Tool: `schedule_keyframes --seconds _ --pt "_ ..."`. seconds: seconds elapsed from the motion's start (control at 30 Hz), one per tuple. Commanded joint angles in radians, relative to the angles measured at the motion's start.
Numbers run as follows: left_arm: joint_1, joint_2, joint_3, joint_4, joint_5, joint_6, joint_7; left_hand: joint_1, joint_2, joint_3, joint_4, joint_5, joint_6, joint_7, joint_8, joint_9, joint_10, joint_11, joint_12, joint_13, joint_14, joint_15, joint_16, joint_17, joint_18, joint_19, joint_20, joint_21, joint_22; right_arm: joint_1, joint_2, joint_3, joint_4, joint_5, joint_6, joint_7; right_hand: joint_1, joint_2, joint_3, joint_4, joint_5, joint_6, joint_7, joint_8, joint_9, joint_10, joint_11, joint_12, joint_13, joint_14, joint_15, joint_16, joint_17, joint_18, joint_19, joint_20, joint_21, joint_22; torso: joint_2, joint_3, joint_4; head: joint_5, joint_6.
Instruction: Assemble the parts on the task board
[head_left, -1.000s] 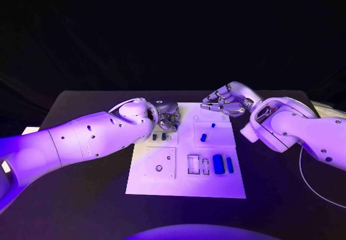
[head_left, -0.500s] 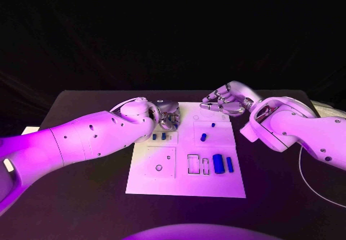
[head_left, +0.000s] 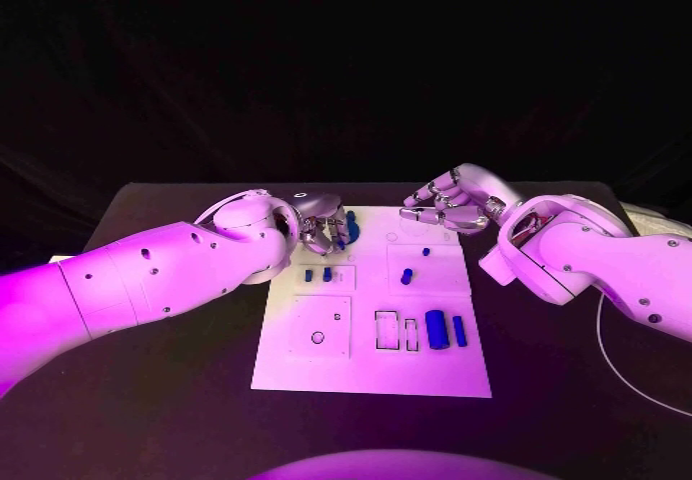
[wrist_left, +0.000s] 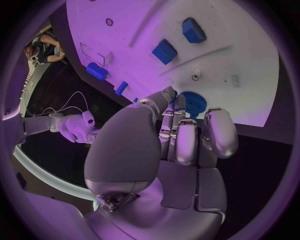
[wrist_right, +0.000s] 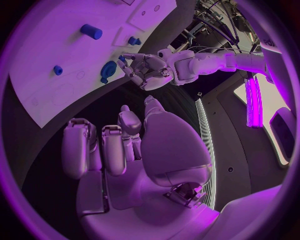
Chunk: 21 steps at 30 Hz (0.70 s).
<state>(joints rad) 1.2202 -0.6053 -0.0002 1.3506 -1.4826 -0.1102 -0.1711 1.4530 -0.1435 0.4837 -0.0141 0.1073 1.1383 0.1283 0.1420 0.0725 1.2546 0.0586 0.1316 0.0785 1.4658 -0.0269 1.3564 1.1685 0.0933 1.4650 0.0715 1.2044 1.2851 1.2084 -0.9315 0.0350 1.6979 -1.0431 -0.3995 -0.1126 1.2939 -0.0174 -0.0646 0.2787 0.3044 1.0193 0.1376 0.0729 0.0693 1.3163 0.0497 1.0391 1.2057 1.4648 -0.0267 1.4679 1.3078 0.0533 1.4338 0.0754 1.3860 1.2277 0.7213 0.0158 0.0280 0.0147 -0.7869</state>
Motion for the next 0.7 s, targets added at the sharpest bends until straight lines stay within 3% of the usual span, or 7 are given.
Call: schedule_keyframes --seconds 0.03,0.27,0.47,0.7 --pt "0.002 -0.018 0.007 0.023 0.086 -0.029 0.004 -0.012 0.004 0.007 0.000 -0.002 0.007 0.003 -0.007 -0.001 0.006 -0.001 -0.005 0.001 0.035 -0.001 0.004 -0.002 -0.016 0.026 -0.003 0.003 0.002 -0.001 0.002 0.000 -0.002 -0.008 0.012 0.009 0.009 0.002 -0.006 0.002 0.004 0.004 -0.004 0.002 0.001 -0.003 -0.002 0.005 0.001 0.074 -0.002 -0.004 0.122 0.017 -0.005 -0.001 -0.007 -0.001 0.001 -0.0003 0.0000 0.001 0.002" --pt "0.003 -0.060 0.018 0.045 0.125 -0.019 0.004 -0.020 0.001 0.017 -0.006 -0.002 0.009 0.004 -0.012 -0.001 0.008 0.000 -0.013 0.001 0.035 0.000 0.005 -0.004 -0.016 0.025 -0.002 0.004 0.004 -0.004 0.003 -0.001 -0.004 -0.008 0.013 0.009 0.009 0.002 -0.006 0.002 0.004 0.004 -0.004 0.002 0.001 -0.003 -0.002 0.005 0.001 0.074 -0.002 -0.004 0.122 0.017 -0.005 -0.001 -0.007 -0.001 0.001 -0.0009 0.0001 0.001 0.004" --pt "0.003 -0.084 0.018 0.043 0.134 0.026 -0.010 -0.035 -0.005 0.022 -0.010 -0.004 0.009 0.004 -0.018 -0.002 0.009 0.001 -0.022 0.001 0.034 0.002 0.005 -0.008 -0.016 0.024 0.000 0.007 0.007 -0.005 0.000 -0.001 -0.003 -0.008 0.013 0.009 0.009 0.002 -0.006 0.002 0.004 0.004 -0.004 0.002 0.001 -0.003 -0.002 0.005 0.001 0.074 -0.002 -0.004 0.122 0.017 -0.005 -0.001 -0.007 -0.001 0.001 -0.0006 -0.0001 0.002 0.003" --pt "0.002 -0.081 0.015 0.020 0.122 0.051 -0.018 -0.039 -0.007 0.024 -0.011 -0.004 0.008 0.004 -0.020 -0.002 0.009 0.001 -0.025 0.001 0.034 0.002 0.005 -0.009 -0.016 0.024 0.000 0.007 0.008 -0.005 0.003 -0.001 -0.002 -0.008 0.013 0.009 0.009 0.002 -0.006 0.002 0.004 0.004 -0.004 0.002 0.001 -0.003 -0.002 0.005 0.001 0.074 -0.002 -0.004 0.122 0.017 -0.005 -0.001 -0.007 -0.001 0.002 -0.0013 -0.0002 0.007 0.001"
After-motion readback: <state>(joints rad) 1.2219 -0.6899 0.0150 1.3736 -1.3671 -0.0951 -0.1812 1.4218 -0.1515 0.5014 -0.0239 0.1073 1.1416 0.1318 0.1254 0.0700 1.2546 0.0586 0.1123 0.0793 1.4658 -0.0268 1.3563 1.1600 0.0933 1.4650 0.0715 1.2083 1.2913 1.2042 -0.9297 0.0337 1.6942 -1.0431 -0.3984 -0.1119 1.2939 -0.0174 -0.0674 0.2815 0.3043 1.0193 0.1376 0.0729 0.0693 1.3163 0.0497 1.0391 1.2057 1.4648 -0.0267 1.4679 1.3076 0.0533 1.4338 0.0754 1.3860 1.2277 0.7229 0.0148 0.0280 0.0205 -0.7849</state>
